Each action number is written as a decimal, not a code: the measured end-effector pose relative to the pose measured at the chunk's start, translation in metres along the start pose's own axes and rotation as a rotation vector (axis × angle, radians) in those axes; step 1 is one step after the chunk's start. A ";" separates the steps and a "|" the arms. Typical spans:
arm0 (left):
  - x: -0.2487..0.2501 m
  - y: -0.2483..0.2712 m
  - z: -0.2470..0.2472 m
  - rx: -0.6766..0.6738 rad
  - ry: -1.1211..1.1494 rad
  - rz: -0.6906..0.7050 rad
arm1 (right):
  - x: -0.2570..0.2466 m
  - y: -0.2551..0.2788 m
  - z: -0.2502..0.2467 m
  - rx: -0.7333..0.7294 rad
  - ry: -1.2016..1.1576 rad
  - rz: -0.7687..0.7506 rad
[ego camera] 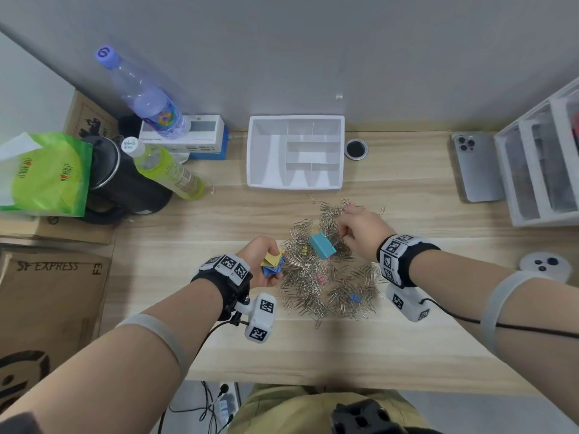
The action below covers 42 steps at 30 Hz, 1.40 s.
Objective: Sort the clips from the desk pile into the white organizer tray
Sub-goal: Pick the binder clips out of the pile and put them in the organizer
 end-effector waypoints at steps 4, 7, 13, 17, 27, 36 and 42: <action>-0.002 -0.001 0.002 -0.001 -0.015 0.006 | -0.003 0.004 -0.002 0.094 -0.010 -0.024; -0.005 0.002 0.004 -0.011 -0.021 -0.006 | -0.004 0.006 -0.004 0.100 -0.003 -0.030; -0.004 0.004 0.003 -0.024 -0.058 0.005 | -0.004 0.007 0.004 -0.039 -0.379 0.162; 0.002 0.008 0.004 -0.028 -0.090 0.019 | -0.011 0.008 -0.002 -0.190 -0.532 0.214; 0.004 0.014 0.005 -0.039 -0.119 0.044 | -0.011 0.009 0.001 -0.409 -0.734 0.368; 0.005 0.024 0.024 -0.314 -0.035 0.106 | -0.019 0.010 0.010 -0.458 -0.708 0.376; 0.010 0.026 0.028 -0.321 -0.071 0.111 | -0.028 0.012 0.006 -0.442 -0.419 0.262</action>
Point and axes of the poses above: each hand's wrist, its own y-axis away from the middle knuckle, its own z-axis out of the palm, x = y × z, the point moved 2 cm from there along -y, towards the middle knuckle, and after that the axes turned 2 degrees about -x, right-handed, at the moved point
